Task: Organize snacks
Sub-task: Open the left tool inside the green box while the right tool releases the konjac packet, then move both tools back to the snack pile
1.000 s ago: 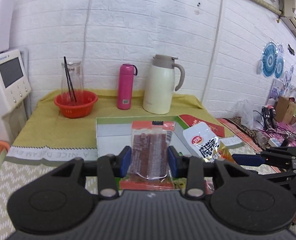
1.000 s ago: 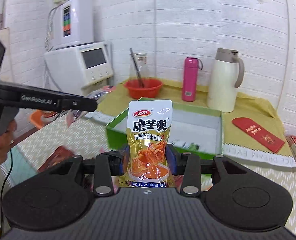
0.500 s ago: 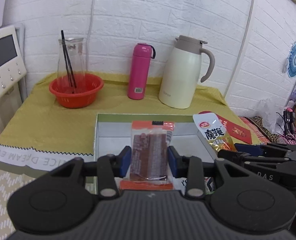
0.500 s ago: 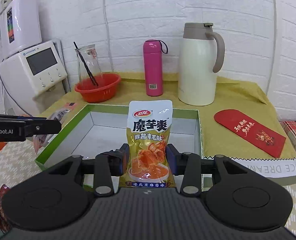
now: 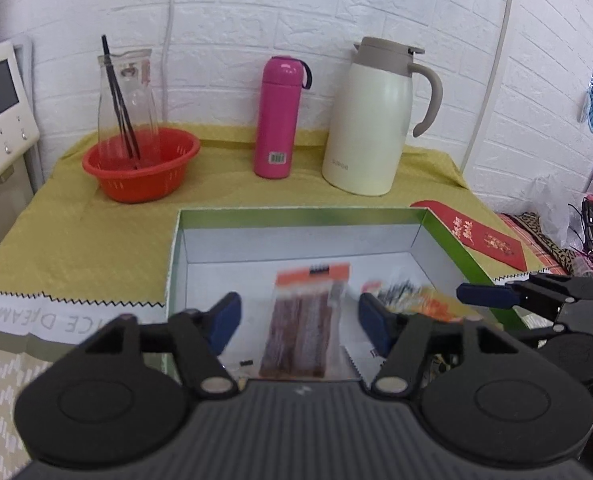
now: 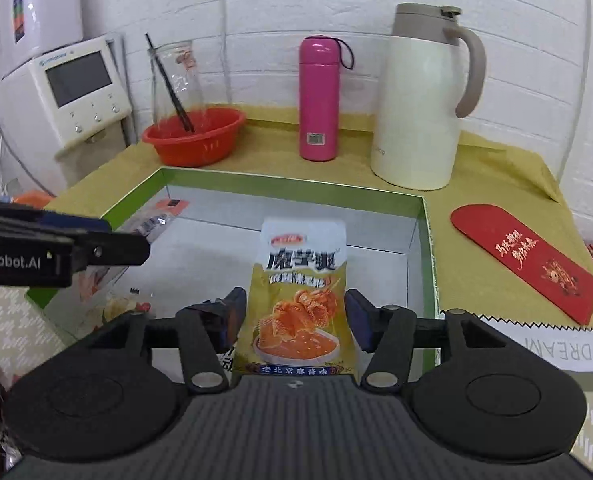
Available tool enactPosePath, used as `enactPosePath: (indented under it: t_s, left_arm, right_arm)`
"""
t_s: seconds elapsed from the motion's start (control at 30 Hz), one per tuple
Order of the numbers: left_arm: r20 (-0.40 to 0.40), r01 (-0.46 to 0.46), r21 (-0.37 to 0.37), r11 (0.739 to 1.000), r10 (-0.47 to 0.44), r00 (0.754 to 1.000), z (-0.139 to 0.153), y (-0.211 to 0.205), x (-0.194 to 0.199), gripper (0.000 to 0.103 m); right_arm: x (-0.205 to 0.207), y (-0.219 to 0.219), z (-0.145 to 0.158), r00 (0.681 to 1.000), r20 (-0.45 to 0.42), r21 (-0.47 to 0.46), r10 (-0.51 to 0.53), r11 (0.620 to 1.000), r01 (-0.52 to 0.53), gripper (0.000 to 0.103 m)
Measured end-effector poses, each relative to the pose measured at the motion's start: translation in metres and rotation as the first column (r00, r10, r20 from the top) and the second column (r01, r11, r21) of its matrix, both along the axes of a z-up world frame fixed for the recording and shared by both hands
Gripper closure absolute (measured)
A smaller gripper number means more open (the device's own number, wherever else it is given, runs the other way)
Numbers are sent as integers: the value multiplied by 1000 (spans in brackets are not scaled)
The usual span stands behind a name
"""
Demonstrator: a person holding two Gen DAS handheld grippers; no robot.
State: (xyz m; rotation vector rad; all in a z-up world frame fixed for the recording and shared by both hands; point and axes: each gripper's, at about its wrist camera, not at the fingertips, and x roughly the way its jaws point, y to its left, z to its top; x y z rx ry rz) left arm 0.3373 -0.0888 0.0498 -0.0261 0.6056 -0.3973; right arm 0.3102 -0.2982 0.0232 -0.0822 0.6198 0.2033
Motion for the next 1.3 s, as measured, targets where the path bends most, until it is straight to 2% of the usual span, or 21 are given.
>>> enactPosePath:
  t_s: [0.07, 0.17, 0.27, 0.5, 0.6, 0.73, 0.9, 1.07, 1.3]
  left_arm:
    - [19, 17, -29, 999, -16, 1000, 2, 4, -4, 30]
    - [-47, -2, -41, 999, 0, 999, 3, 5, -1, 28]
    - [-30, -51, 5, 999, 51, 998, 3, 5, -6, 27]
    - [32, -66, -12, 998, 66, 997, 13, 19, -32, 27]
    - [40, -21, -44, 999, 22, 999, 18, 27, -47, 27]
    - [73, -44, -17, 999, 45, 996, 24, 33, -74, 27]
    - [55, -67, -14, 998, 68, 996, 28, 45, -103, 27]
    - [47, -88, -19, 996, 89, 995, 32, 59, -136, 27]
    - [73, -81, 41, 996, 78, 994, 22, 63, -180, 27]
  right_arm:
    - [-9, 5, 0, 999, 46, -60, 24, 998, -21, 0]
    - [-17, 9, 3, 997, 75, -97, 34, 995, -27, 0]
    - [-23, 10, 7, 997, 75, -94, 28, 995, -21, 0]
    - [-49, 14, 20, 995, 97, -87, 9, 996, -1, 0]
    - [-67, 16, 25, 995, 96, -89, -14, 996, 23, 0]
    - [-97, 15, 32, 995, 85, -50, -46, 997, 51, 0]
    - [-136, 15, 43, 996, 74, -4, -54, 999, 54, 0]
    - [-183, 17, 53, 992, 114, 26, -54, 998, 51, 0]
    - [-230, 16, 45, 991, 127, 56, -45, 998, 38, 0]
